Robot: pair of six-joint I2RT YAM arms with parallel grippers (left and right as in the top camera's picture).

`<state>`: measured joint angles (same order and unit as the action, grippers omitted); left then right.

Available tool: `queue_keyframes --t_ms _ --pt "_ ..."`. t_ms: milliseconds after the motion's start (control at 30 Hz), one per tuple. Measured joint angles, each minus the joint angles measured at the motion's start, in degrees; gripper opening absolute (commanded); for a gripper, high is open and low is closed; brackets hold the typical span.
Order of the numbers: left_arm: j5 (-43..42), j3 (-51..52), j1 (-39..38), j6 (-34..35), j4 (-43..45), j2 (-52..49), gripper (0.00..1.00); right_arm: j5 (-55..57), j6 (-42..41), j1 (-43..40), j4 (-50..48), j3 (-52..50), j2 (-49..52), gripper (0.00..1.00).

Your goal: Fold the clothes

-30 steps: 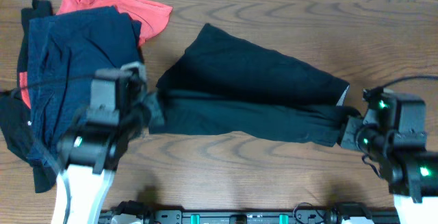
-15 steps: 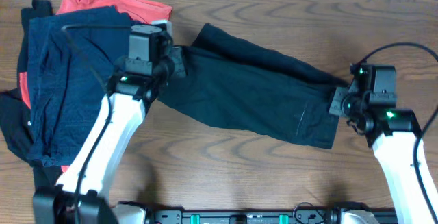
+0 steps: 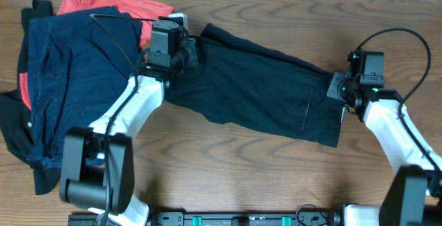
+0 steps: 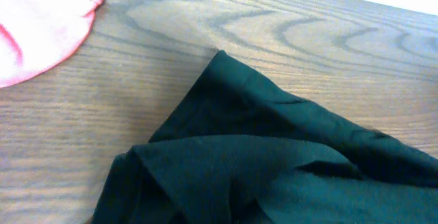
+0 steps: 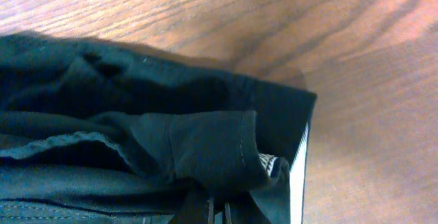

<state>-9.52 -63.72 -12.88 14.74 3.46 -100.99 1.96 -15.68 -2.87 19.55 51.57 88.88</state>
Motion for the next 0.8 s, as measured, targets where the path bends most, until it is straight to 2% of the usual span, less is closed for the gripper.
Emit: queue_keyframes --t_ms 100,133,167,200,233,267,300,567,800 --pt "0.13 0.00 -0.11 0.00 2.71 -1.99 0.06 0.22 0.00 -0.31 -4.04 -0.04 2.75 0.01" --pt "0.11 0.00 -0.09 -0.02 3.85 -2.62 0.15 0.22 0.00 -0.52 -5.81 -0.07 3.78 0.01" --pt "0.09 0.00 -0.11 -0.28 4.70 -2.97 0.42 0.24 0.00 -0.66 -7.26 -0.07 4.57 0.07" --pt "0.15 0.00 -0.15 -0.22 5.40 -3.30 0.96 0.44 -0.15 -0.72 -8.76 -0.07 5.42 0.28" --pt "0.35 0.00 -0.15 -0.22 6.38 -3.65 0.98 0.63 -0.35 -0.72 -9.99 -0.09 6.12 0.53" --pt "0.55 0.00 -0.13 -0.20 7.13 -3.82 0.98 1.01 -0.04 -0.76 -11.58 -0.09 7.02 0.73" --pt "0.74 0.00 -0.13 -0.22 7.48 -3.82 0.98 1.16 0.00 -0.81 -12.74 -0.09 7.69 0.82" --pt "0.94 -0.02 -0.13 -2.60 7.21 -3.82 0.98 1.53 -0.17 -1.38 -14.40 -0.09 7.93 0.96" --pt "0.22 -0.02 -0.13 -4.33 -2.75 -3.82 0.98 -1.38 -0.17 -1.42 -1.51 0.00 0.85 0.98"
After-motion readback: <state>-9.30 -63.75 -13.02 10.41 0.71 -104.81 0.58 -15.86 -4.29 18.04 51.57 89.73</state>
